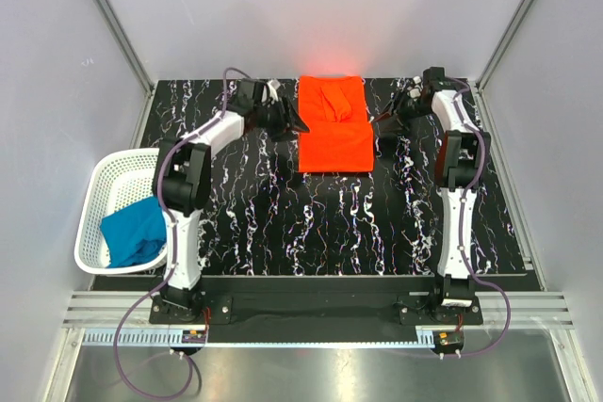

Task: Fold and stack the t-shirts
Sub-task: Fold the tshirt

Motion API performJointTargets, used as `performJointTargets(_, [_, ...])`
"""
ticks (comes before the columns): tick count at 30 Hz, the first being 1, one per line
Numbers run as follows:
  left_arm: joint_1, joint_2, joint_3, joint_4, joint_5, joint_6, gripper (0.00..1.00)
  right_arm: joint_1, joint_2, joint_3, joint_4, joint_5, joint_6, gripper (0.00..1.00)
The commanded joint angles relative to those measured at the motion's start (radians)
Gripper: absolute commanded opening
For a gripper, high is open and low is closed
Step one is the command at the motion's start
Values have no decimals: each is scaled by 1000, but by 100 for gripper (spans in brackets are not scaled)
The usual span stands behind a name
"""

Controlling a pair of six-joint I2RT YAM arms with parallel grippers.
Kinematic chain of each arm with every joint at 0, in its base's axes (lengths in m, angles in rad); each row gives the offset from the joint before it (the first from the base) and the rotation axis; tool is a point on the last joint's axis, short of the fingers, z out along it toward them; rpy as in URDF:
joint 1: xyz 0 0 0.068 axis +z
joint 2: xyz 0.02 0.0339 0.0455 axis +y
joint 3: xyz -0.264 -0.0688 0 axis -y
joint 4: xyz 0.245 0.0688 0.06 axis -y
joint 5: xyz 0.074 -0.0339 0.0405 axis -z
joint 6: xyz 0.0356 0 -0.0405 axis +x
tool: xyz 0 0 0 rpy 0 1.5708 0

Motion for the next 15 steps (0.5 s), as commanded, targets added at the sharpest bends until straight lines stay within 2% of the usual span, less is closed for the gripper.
performJointTargets(1, [15, 95, 108, 37, -82, 30, 61, 6, 49, 95, -11, 17, -40, 54])
performJointTargets(7, [30, 226, 221, 83, -100, 2, 63, 17, 91, 163, -9, -12, -40, 53])
performJointTargets(15, [38, 292, 266, 118, -94, -7, 55, 32, 111, 172, 2, -15, -26, 53])
